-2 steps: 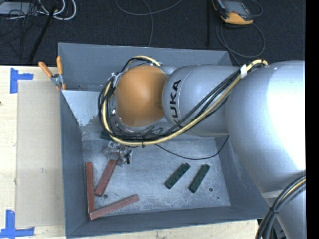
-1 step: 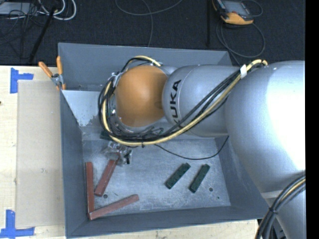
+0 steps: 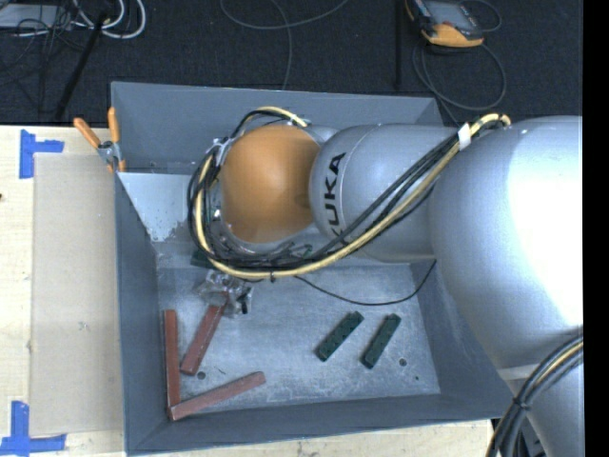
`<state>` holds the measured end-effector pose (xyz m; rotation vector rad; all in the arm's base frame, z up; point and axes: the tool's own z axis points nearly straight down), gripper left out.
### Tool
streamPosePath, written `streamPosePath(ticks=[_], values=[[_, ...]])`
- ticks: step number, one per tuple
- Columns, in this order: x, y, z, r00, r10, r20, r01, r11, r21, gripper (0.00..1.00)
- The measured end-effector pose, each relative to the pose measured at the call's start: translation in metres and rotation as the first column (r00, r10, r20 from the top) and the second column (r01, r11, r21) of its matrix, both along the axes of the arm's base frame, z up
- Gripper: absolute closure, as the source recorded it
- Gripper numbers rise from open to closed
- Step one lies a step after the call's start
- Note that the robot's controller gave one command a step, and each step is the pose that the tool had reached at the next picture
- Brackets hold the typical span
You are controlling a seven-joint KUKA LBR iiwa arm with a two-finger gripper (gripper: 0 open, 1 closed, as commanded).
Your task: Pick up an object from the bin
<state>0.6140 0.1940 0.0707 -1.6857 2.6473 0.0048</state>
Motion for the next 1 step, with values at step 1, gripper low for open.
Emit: streamPosePath(ticks=[1], values=[[-0.0361, -0.0262, 0.0003, 1.000, 0.005, -0.001, -0.005, 1.000, -0.002, 1.00]])
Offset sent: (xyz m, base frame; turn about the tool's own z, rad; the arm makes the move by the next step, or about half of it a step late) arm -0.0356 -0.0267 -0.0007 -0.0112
